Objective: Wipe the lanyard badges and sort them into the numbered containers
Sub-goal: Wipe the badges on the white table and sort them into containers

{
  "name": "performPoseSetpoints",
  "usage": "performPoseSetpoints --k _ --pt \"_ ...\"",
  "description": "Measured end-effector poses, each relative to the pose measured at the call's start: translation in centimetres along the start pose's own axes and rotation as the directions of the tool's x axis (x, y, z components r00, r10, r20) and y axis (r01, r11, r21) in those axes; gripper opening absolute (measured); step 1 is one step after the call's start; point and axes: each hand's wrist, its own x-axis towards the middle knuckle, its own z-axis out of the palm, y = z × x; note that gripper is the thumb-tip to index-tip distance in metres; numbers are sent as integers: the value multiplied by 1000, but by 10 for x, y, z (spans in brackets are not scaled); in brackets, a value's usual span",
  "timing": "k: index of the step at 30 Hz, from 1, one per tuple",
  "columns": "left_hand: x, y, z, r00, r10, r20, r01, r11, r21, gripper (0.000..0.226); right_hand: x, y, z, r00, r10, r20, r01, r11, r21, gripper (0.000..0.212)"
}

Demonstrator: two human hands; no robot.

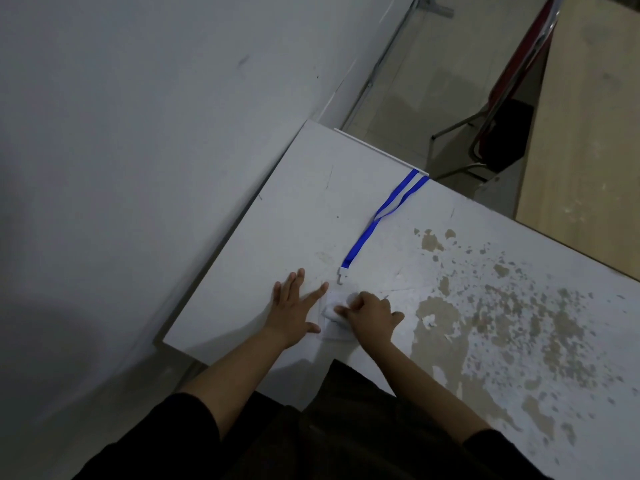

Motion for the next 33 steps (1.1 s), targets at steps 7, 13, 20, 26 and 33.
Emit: performPoseSetpoints --k 7,13,20,26,33 --pt "-1 -1 0 1000 6 -5 -6 1000 -12 93 22 -5 -20 997 68 -24 -67 998 21 33" --pt "-1 -1 -1 1000 4 -2 -4 1000 -6 93 -8 0 0 999 -38 18 39 997 -67 32" --pt "0 -1 0 1000 9 -6 -10 1000 -11 93 23 -17 -16 998 46 -36 -46 999 23 33" --pt "1 -2 2 1000 16 -14 -16 1000 -18 93 -13 7 6 998 -64 9 64 997 -43 32" --pt "2 -4 2 1000 19 15 -19 1000 -7 96 19 -16 -13 999 -6 -54 7 1000 15 34"
